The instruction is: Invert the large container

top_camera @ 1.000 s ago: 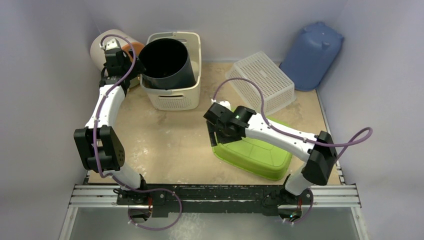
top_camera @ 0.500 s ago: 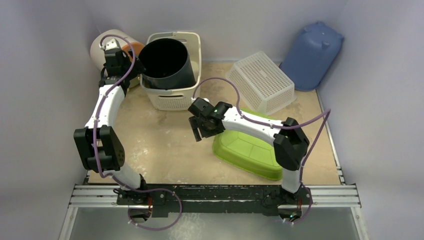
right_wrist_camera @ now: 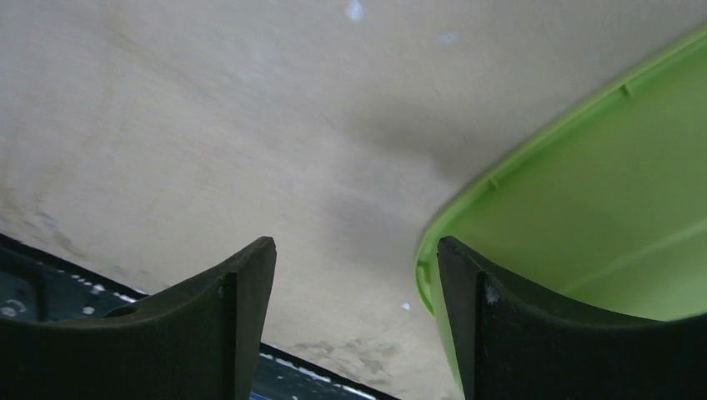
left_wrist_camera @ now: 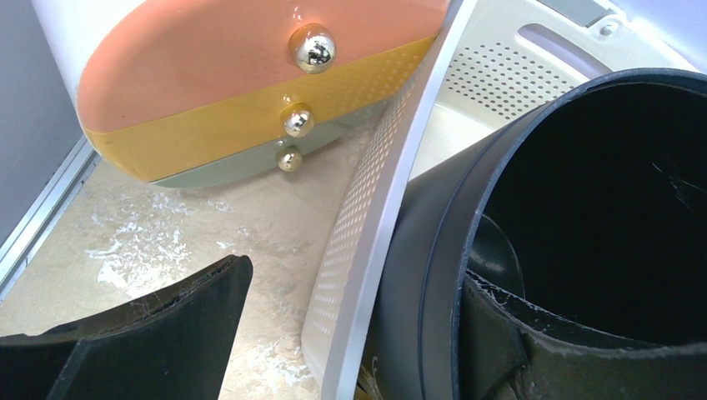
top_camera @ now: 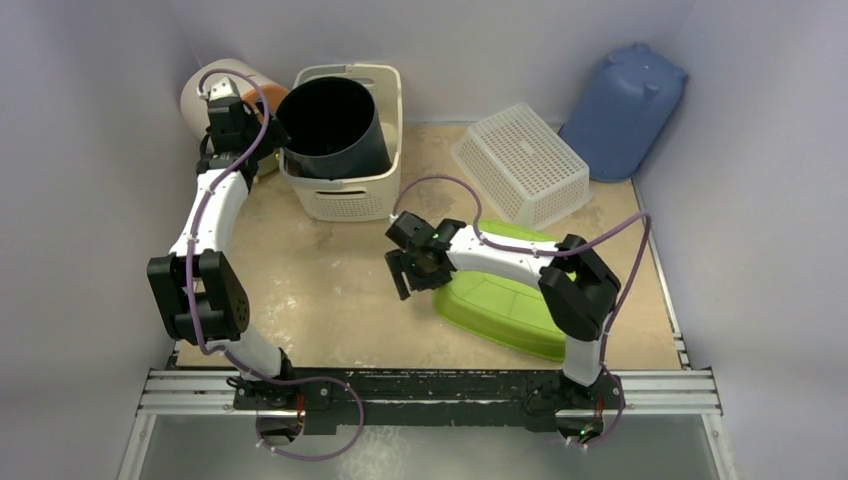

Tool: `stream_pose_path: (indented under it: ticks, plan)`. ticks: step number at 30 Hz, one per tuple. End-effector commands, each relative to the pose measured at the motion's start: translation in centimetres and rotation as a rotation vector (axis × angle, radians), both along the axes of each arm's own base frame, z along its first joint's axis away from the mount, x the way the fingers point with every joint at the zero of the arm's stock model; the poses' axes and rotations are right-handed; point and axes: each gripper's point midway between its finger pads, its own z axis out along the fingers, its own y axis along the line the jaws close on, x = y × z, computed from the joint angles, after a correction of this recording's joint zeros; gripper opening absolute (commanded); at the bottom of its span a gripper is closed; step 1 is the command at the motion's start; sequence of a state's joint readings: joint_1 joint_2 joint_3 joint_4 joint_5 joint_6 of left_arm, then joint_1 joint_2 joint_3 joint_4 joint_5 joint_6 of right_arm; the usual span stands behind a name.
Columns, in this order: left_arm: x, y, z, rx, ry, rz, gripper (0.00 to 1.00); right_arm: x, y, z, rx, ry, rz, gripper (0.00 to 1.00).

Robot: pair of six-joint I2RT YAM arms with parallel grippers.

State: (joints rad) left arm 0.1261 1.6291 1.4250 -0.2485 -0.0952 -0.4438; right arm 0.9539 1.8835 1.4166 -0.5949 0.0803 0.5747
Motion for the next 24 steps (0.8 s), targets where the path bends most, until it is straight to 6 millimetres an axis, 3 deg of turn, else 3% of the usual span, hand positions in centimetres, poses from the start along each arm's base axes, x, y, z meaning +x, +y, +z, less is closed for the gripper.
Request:
stream_pose_path:
  ticks: [1, 11, 18, 24]
  plan:
    - [-0.2, 3.3, 0.0, 0.043, 0.011, 0.085, 0.81, -0.4, -4.0, 0.0, -0.003, 0.033, -0.122, 0.74]
    - [-0.7, 3.1, 0.0, 0.032, 0.008, 0.081, 0.81, 0.9, -16.5, -0.4, -0.095, 0.003, -0.455, 0.75]
    - [-1.2, 3.1, -0.1, 0.043, 0.017, 0.079, 0.81, 2.0, -21.5, -0.4, -0.179, -0.036, -0.550, 0.77]
    - [-1.6, 3.1, 0.2, 0.050, 0.021, 0.084, 0.81, 1.5, -24.9, -1.3, -0.261, -0.032, -0.625, 0.80]
